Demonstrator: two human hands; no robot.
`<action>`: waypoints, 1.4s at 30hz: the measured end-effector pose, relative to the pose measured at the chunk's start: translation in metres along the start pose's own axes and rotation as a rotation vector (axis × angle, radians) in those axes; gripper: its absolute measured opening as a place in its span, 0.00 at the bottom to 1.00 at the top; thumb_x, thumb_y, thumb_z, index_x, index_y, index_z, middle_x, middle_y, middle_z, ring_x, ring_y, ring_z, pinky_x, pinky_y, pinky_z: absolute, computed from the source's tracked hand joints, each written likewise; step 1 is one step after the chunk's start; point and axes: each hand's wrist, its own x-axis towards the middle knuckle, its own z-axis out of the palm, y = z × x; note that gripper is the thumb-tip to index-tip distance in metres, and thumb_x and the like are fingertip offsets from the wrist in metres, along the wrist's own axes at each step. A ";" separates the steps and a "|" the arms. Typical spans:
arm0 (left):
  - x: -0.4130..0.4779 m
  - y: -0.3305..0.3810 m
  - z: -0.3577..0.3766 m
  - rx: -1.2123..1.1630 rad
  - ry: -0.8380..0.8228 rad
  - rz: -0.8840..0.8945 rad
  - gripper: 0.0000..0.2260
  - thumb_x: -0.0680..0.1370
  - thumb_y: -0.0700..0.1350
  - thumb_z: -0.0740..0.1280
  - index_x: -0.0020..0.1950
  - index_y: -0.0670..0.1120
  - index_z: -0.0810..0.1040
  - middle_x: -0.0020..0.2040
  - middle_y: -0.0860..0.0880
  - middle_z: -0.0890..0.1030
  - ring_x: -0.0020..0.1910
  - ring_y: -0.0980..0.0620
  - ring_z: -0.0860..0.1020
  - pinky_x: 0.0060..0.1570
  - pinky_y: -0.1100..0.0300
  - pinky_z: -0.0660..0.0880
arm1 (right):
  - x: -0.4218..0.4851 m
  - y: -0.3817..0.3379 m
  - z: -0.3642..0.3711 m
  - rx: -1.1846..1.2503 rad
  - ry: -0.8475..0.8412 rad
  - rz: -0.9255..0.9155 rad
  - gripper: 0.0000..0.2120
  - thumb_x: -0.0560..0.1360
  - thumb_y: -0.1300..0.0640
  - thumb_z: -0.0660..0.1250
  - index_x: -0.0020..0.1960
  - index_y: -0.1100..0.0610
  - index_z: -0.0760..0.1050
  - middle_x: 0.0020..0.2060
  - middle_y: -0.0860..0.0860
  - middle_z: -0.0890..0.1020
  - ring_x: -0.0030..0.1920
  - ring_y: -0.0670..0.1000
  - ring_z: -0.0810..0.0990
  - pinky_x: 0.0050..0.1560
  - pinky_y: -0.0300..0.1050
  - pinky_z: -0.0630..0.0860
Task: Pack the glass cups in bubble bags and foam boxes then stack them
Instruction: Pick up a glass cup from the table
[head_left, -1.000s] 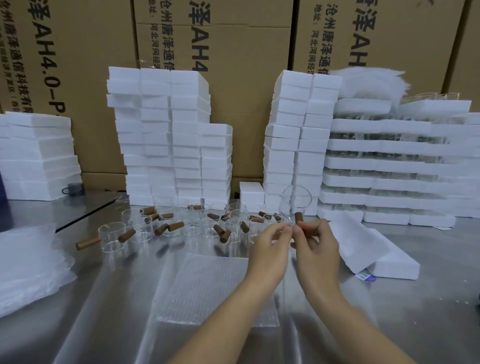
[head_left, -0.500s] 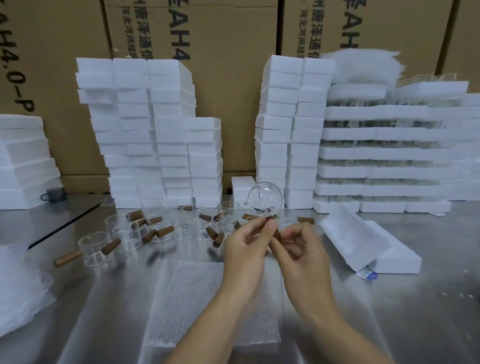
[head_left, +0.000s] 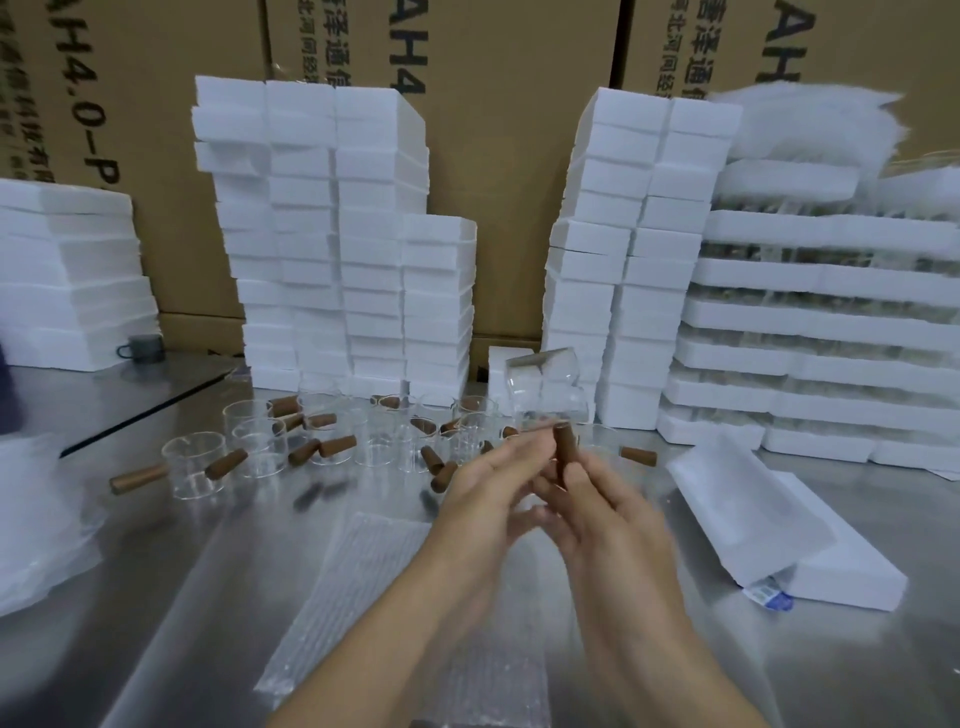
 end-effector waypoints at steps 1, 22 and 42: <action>-0.001 0.000 -0.001 0.020 -0.008 -0.003 0.16 0.81 0.54 0.74 0.63 0.47 0.87 0.60 0.46 0.87 0.63 0.49 0.84 0.61 0.56 0.78 | -0.001 0.000 0.003 0.143 -0.040 0.096 0.13 0.84 0.59 0.63 0.62 0.58 0.84 0.57 0.56 0.87 0.56 0.52 0.87 0.52 0.43 0.84; -0.008 0.021 -0.013 0.109 0.015 0.115 0.30 0.74 0.51 0.82 0.74 0.56 0.78 0.63 0.51 0.87 0.63 0.51 0.85 0.63 0.51 0.80 | 0.000 -0.007 -0.001 0.150 -0.029 0.188 0.15 0.86 0.55 0.61 0.59 0.63 0.82 0.39 0.53 0.79 0.36 0.47 0.79 0.40 0.41 0.78; 0.004 0.006 -0.011 -0.029 -0.076 -0.012 0.34 0.67 0.54 0.84 0.71 0.51 0.80 0.67 0.49 0.85 0.67 0.50 0.83 0.60 0.52 0.76 | 0.007 -0.016 -0.014 -0.005 -0.042 0.093 0.23 0.74 0.52 0.74 0.67 0.60 0.79 0.50 0.53 0.85 0.43 0.47 0.83 0.44 0.42 0.76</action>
